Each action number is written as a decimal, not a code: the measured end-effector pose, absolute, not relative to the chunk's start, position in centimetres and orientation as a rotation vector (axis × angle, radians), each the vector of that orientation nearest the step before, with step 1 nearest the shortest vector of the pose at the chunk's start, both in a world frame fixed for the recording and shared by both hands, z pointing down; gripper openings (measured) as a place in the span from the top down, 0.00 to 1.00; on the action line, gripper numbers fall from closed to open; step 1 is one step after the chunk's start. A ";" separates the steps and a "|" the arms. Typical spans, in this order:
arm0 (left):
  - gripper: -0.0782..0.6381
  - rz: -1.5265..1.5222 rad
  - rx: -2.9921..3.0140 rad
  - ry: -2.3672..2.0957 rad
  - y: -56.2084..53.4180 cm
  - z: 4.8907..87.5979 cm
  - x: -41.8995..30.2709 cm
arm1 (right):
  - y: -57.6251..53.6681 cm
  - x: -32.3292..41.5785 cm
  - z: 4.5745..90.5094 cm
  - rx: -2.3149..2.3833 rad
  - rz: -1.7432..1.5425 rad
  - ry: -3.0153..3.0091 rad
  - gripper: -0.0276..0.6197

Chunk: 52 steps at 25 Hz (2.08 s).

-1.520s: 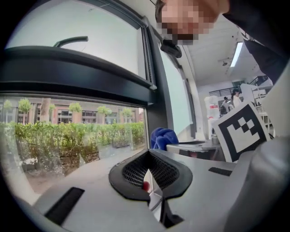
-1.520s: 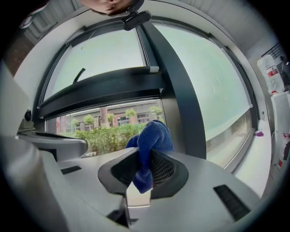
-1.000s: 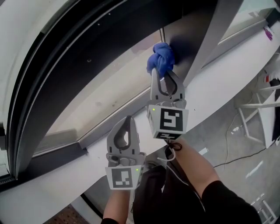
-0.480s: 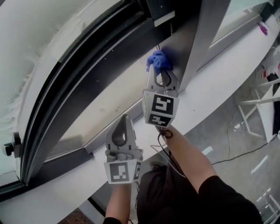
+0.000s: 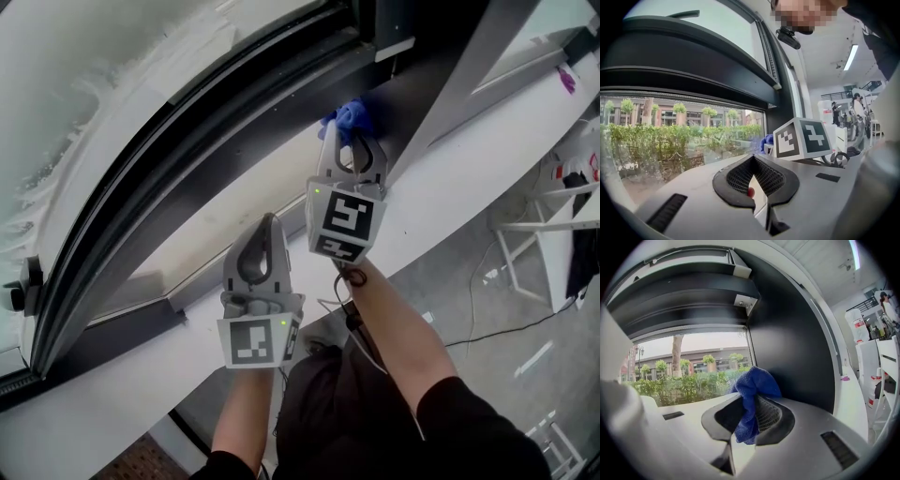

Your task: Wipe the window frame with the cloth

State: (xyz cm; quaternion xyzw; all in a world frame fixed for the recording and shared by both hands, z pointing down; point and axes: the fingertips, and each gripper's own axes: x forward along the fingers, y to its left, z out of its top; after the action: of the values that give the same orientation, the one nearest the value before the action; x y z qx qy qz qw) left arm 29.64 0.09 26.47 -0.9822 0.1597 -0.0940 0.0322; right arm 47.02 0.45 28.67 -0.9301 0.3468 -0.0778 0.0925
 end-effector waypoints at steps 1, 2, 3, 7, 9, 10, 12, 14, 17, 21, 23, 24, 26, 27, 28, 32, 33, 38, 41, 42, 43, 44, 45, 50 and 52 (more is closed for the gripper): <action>0.88 -0.289 -3.025 0.495 0.0 26.3 29.6 | 0.4 47.0 28.4 -2.763 -0.228 1.028 0.88; 0.88 -0.291 -3.026 0.499 -0.1 26.2 29.5 | 0.4 46.9 28.3 -2.762 -0.228 1.027 0.88; 0.88 -0.293 -3.026 0.503 -0.2 26.1 29.4 | 0.4 46.9 28.1 -2.765 -0.220 1.032 0.88; 0.88 -0.293 -3.017 0.520 -0.1 25.0 29.6 | 0.6 47.3 26.3 -2.815 -0.150 1.082 0.88; 0.88 -0.307 -3.011 0.531 0.0 24.2 29.5 | 0.7 47.4 25.2 -2.811 -0.154 1.081 0.88; 0.88 -0.315 -3.013 0.544 -0.1 23.8 29.4 | 0.7 47.4 24.8 -2.810 -0.159 1.081 0.88; 0.88 -0.324 -3.022 0.568 -0.2 22.9 29.1 | 0.7 47.3 24.2 -2.813 -0.165 1.082 0.88; 0.88 -0.315 -3.021 0.581 -0.4 22.3 29.3 | 0.7 47.3 24.1 -2.818 -0.175 1.080 0.88; 0.88 -0.353 -3.005 0.602 -0.8 22.3 29.6 | 0.7 47.4 24.0 -2.817 -0.191 1.080 0.88; 0.88 -0.368 -3.011 0.643 -0.8 22.5 28.9 | 0.7 47.4 23.9 -2.811 -0.185 1.096 0.88; 0.88 -0.369 -3.011 0.644 -0.5 22.5 28.8 | 0.6 47.4 23.8 -2.809 -0.187 1.086 0.88; 0.88 -0.362 -3.012 0.642 -0.4 22.4 28.9 | 0.6 47.5 23.8 -2.807 -0.190 1.078 0.88; 0.88 -0.324 -3.027 0.636 0.0 21.8 29.4 | 0.6 47.5 23.5 -2.804 -0.185 1.067 0.88; 0.88 -0.305 -3.034 0.636 0.1 21.4 29.6 | 0.6 47.5 23.3 -2.802 -0.177 1.066 0.88; 0.88 -0.292 -3.038 0.637 0.2 21.1 29.7 | 0.6 47.5 23.1 -2.801 -0.168 1.065 0.88; 0.88 -0.281 -3.033 0.634 0.4 20.5 29.8 | 0.7 47.4 22.7 -2.811 -0.144 1.064 0.88; 0.88 -0.282 -3.030 0.631 0.4 20.5 29.9 | 0.7 47.4 22.5 -2.813 -0.124 1.069 0.88; 0.88 -0.278 -3.029 0.651 0.5 20.4 29.8 | 0.6 47.2 20.9 -2.809 -0.023 1.085 0.88; 0.88 -0.273 -3.028 0.647 0.6 20.4 29.7 | 0.7 47.3 20.5 -2.810 0.001 1.088 0.88; 0.88 -0.277 -3.026 0.649 0.6 20.4 29.6 | 0.7 47.3 20.2 -2.814 0.022 1.090 0.88; 0.88 -0.281 -3.026 0.655 0.5 20.5 29.5 | 0.7 47.2 19.8 -2.820 0.050 1.094 0.88; 0.88 -0.283 -3.026 0.665 0.4 20.5 29.3 | 0.7 47.2 19.4 -2.828 0.085 1.098 0.88; 0.88 -0.283 -3.027 0.677 0.3 20.4 29.1 | 0.7 47.0 18.9 -2.837 0.127 1.105 0.88; 0.88 -0.276 -3.021 0.720 0.1 20.1 28.6 | 0.6 46.7 17.5 -2.853 0.236 1.146 0.88; 0.88 -0.272 -3.017 0.731 0.1 19.9 28.4 | 0.7 46.7 17.3 -2.847 0.234 1.153 0.88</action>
State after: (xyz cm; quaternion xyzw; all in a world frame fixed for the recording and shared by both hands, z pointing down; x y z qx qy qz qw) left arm 28.42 0.06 19.91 -0.9681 0.2346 -0.0873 0.0128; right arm 46.72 0.68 17.30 -0.9238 0.3740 0.0760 0.0306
